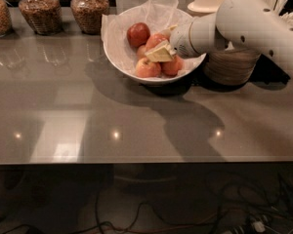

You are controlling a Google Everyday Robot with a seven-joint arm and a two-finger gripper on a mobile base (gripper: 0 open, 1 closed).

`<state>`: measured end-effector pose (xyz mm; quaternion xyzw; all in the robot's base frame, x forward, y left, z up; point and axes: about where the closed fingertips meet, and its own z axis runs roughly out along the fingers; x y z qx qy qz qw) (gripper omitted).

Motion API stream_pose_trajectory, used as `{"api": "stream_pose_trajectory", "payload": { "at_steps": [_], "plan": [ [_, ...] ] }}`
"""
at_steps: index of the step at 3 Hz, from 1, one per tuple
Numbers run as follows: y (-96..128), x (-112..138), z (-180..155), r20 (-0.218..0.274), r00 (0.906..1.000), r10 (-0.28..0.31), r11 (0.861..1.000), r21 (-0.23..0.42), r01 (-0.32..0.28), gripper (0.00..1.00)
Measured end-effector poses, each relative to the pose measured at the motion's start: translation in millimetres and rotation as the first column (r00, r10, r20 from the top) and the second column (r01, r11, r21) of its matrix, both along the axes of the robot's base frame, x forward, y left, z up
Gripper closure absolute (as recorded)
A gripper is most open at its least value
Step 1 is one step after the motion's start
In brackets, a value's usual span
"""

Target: Pick apple from white bowl

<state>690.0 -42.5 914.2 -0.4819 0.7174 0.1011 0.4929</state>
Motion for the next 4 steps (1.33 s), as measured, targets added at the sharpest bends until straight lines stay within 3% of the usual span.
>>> {"api": "stream_pose_trajectory", "payload": {
  "at_steps": [1, 3, 4],
  "plan": [
    [-0.9, -3.2, 8.7, 0.019, 0.9998, 0.006, 1.000, 0.008, -0.006, 1.00],
    [-9.6, -27.6, 54.1, 0.078, 0.9950, 0.062, 0.997, 0.032, -0.065, 1.00],
    [-28.8, -56.7, 60.1, 0.049, 0.9931, 0.107, 0.994, 0.010, -0.107, 1.00]
  ]
}}
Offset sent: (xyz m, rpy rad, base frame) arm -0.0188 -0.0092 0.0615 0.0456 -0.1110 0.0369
